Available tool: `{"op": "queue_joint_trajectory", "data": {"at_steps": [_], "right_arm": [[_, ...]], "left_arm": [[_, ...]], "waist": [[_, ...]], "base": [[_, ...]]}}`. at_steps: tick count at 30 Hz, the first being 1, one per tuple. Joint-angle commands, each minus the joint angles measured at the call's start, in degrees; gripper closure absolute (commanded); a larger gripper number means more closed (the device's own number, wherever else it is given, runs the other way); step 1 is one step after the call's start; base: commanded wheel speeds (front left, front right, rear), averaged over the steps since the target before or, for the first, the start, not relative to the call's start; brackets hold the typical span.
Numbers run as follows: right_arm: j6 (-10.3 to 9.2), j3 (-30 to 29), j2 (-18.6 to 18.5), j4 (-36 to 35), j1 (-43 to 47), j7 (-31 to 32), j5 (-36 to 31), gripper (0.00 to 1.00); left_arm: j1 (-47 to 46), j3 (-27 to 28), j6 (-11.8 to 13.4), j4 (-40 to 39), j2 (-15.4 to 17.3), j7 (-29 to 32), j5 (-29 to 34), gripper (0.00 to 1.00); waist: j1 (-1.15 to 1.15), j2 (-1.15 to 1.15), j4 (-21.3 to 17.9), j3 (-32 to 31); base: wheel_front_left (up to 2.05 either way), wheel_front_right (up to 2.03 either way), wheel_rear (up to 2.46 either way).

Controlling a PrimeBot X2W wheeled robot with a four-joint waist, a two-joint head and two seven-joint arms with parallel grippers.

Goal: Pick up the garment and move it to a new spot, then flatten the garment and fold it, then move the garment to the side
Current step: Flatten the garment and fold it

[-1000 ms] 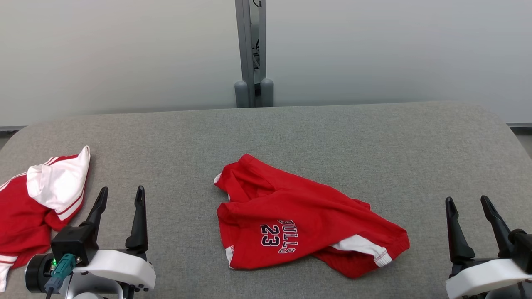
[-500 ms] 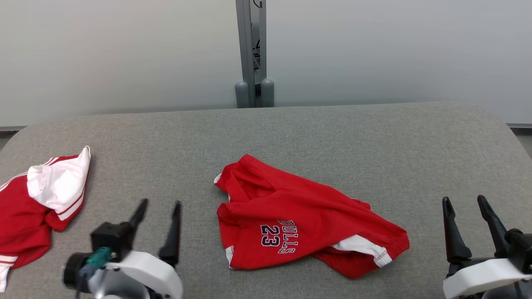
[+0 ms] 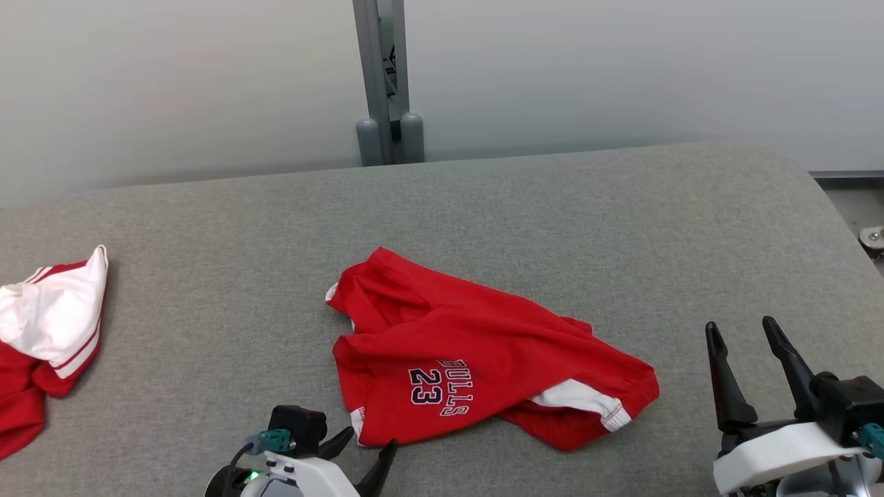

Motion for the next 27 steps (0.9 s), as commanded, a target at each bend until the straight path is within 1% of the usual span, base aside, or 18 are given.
{"op": "queue_joint_trajectory", "data": {"at_steps": [1, 3, 4, 8, 9, 10, 11, 15, 19, 22, 24, 27], "right_arm": [[0.11, -0.1, -0.4, 0.2, -0.4, -0.4, 0.3, 0.0], [0.11, -0.2, -0.4, 0.1, -0.9, -0.6, 0.4, 0.0], [0.11, -0.3, -0.4, 0.2, -1.1, -0.8, 0.4, 0.0], [0.11, -0.3, -0.4, 0.4, -1.6, -1.1, 0.5, 0.0], [0.11, -0.4, -0.4, 0.4, -1.8, -1.2, 0.6, 0.0], [0.11, -0.6, -0.4, 0.5, -1.9, -1.3, 0.6, 0.0], [0.11, -0.8, -0.4, 0.6, -1.9, -1.2, 0.6, 0.0], [0.11, -1.0, -0.4, 1.2, -2.4, -1.5, 0.4, 0.0], [0.11, -1.8, -0.4, 1.5, -2.4, -1.8, 0.4, 0.0], [0.11, -2.6, -0.4, 1.6, -2.3, -2.0, 0.2, 0.0], [0.11, -3.3, -0.4, 1.6, -2.1, -2.2, 0.1, 0.0], [0.11, -4.1, -0.4, 1.6, -2.2, -2.3, 0.2, 0.0]], "left_arm": [[-1.2, 0.3, -0.5, 0.5, -0.2, -0.5, -0.5, 0.0], [-2.0, 0.1, -1.1, 2.7, -0.3, -0.4, -0.6, 0.0], [-2.8, 0.1, -2.0, 4.7, -0.6, -0.9, -0.9, 0.0], [-4.7, 0.0, -3.7, 8.3, -0.8, -1.6, -1.0, 0.0], [-5.1, 0.0, -4.1, 8.9, -1.0, -2.0, -1.2, 0.38], [-5.6, 0.0, -4.3, 9.3, -1.0, -2.8, -0.8, 0.91], [-5.8, -0.3, -4.6, 9.8, -1.1, -2.9, -0.6, 1.0], [-6.0, -0.7, -5.0, 9.8, -0.7, -5.1, 0.3, 1.0], [-4.9, -0.8, -4.6, 6.1, 0.4, -6.0, 0.9, 1.0], [-3.4, -1.0, -3.6, -0.1, 2.1, -5.3, 1.6, 1.0], [-1.5, -1.4, -2.6, -5.4, 3.9, -3.8, 1.8, 1.0], [1.2, -1.2, -0.2, -14.1, 6.6, -0.9, 2.1, 1.0]], "waist": [[0.0, 0.0, -0.4, 0.6], [0.0, 0.0, -0.7, 1.2], [0.0, 0.0, -1.0, 1.8], [0.0, 0.0, -1.6, 2.7], [0.0, 0.0, -1.7, 2.9], [0.0, 0.0, -1.7, 3.0], [0.0, 0.0, -1.8, 3.2], [0.0, 0.0, -2.0, 3.7], [0.0, 0.0, -1.7, 3.9], [0.0, 0.0, -1.3, 3.7], [0.0, 0.0, -0.8, 3.6], [0.0, 0.0, -0.1, 3.5]], "base": [[0.0, 0.0, 0.0], [0.0, 0.0, 0.0], [0.0, 0.0, 0.0], [0.0, 0.0, 0.0], [0.0, 0.0, 0.0], [0.0, 0.0, 0.0], [0.0, 0.0, 0.0], [0.0, 0.0, 0.0], [0.0, 0.0, 0.0], [0.0, 0.0, 0.0], [0.0, 0.0, 0.0], [0.0, 0.0, 0.0]]}}
